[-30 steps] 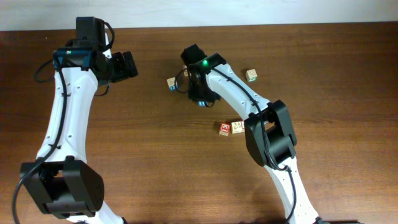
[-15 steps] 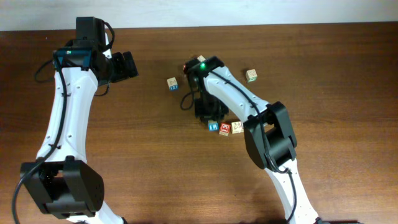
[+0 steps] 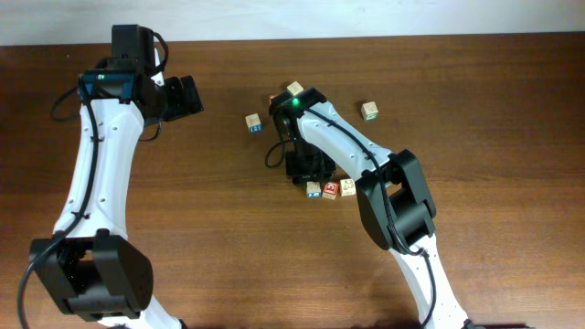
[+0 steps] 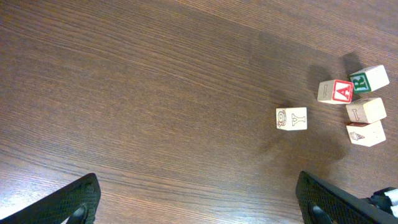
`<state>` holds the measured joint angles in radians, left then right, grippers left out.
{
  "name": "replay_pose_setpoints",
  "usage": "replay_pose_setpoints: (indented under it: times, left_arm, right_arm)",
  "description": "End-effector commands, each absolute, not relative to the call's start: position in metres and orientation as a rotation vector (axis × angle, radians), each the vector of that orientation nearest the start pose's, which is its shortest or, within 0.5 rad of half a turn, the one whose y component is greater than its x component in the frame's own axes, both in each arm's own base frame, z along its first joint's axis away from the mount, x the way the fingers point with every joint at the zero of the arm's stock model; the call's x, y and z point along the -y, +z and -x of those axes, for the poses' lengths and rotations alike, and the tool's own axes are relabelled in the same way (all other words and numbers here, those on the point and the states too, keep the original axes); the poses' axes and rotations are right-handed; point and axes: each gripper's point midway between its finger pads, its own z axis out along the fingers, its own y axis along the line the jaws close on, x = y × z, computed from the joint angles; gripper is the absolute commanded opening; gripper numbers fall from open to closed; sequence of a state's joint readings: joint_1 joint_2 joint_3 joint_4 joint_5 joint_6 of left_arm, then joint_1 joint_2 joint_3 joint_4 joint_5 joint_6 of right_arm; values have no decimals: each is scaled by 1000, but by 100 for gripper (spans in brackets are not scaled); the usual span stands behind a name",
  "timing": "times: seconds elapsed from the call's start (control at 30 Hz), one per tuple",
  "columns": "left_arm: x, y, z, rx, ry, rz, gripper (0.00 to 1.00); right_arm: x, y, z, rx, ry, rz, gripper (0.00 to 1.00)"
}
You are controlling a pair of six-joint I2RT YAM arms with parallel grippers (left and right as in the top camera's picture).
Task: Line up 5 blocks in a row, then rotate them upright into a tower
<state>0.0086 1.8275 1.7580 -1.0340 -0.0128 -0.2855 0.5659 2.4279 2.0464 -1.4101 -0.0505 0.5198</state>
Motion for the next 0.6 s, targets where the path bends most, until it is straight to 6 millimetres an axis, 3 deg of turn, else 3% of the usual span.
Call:
replay_pose_setpoints:
  times: [0.0,0.2,0.4,0.57]
  left_arm:
    - [-8,196,-450,-2631,-64,415,99]
    - [-8,196,-450,-2631,-64,415,99]
    - [-8,196,-450,-2631,-64,416,99]
    - [-8,196,-450,-2631,-64,415,99]
  right_arm:
    - [-235,29,-353,-3311,-69,72,40]
    - [-243,56,-375,-3234,9,84,40]
    - [-233,97,-407,-3132,93,51,41]
    - [-213,117,-445,-3020,160,16,53]
